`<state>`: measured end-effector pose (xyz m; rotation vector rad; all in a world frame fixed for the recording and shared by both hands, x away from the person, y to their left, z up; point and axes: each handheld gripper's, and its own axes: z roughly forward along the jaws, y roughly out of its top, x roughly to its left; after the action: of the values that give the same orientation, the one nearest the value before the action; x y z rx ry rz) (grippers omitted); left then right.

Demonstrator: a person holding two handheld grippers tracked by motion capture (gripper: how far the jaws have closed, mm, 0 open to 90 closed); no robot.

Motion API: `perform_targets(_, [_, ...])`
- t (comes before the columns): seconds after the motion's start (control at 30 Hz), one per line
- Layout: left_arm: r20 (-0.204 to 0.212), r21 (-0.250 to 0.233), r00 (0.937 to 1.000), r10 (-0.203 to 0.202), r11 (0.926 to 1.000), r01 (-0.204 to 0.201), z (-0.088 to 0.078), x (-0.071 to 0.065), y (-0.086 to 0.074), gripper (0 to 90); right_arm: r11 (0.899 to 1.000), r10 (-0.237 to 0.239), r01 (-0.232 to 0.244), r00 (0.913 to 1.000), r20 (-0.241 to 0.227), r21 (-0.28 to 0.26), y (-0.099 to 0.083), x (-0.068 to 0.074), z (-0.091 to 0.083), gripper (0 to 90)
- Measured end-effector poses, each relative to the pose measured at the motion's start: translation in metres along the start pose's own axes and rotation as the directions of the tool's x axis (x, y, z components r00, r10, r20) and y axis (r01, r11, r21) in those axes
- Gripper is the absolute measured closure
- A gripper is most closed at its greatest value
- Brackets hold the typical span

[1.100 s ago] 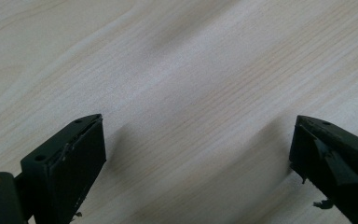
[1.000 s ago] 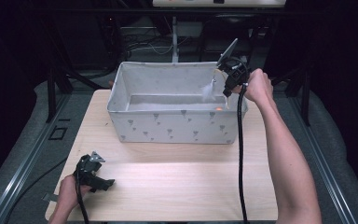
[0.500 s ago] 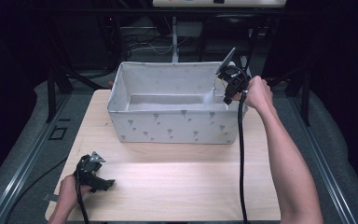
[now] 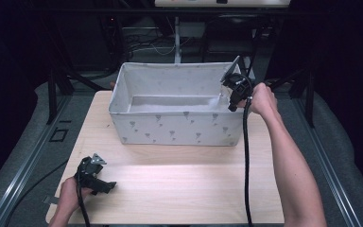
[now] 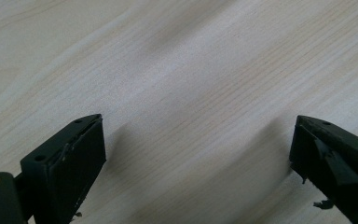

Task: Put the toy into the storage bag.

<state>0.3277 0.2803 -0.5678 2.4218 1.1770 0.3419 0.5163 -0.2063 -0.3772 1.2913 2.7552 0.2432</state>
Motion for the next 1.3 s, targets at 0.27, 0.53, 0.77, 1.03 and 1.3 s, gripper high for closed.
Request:
perform_targets(0.27, [0.003, -0.002, 1.0, 0.001, 1.0, -0.001, 0.0, 0.0, 0.0, 3.5, 1.0, 0.004, -0.003, 0.9998, -0.02, 0.02, -0.002, -0.004, 0.006, 87.8])
perform_targets(0.53, [0.003, -0.001, 1.0, 0.0, 1.0, 0.0, 0.0, 0.0, 0.0, 3.6, 1.0, 0.01, -0.01, 0.9998, -0.017, 0.028, -0.003, -0.004, 0.007, 87.7])
perform_targets(0.77, [0.001, 0.0, 1.0, 0.001, 1.0, -0.001, 0.0, -0.001, 0.0, 3.5, 1.0, 0.013, -0.013, 0.9998, -0.013, -0.028, -0.003, 0.0, -0.006, 84.2])
perform_targets(1.03, [0.004, -0.001, 1.0, 0.0, 1.0, 0.0, 0.0, 0.0, 0.0, 3.6, 0.992, 0.007, -0.006, 1.0, 0.004, -0.123, -0.003, 0.006, -0.035, 75.8])
perform_targets(1.3, [0.003, -0.002, 1.0, -0.001, 1.0, 0.001, 0.0, -0.001, 0.0, 3.5, 0.979, 0.018, -0.013, 0.9996, 0.023, -0.204, -0.008, 0.019, -0.066, 51.6])
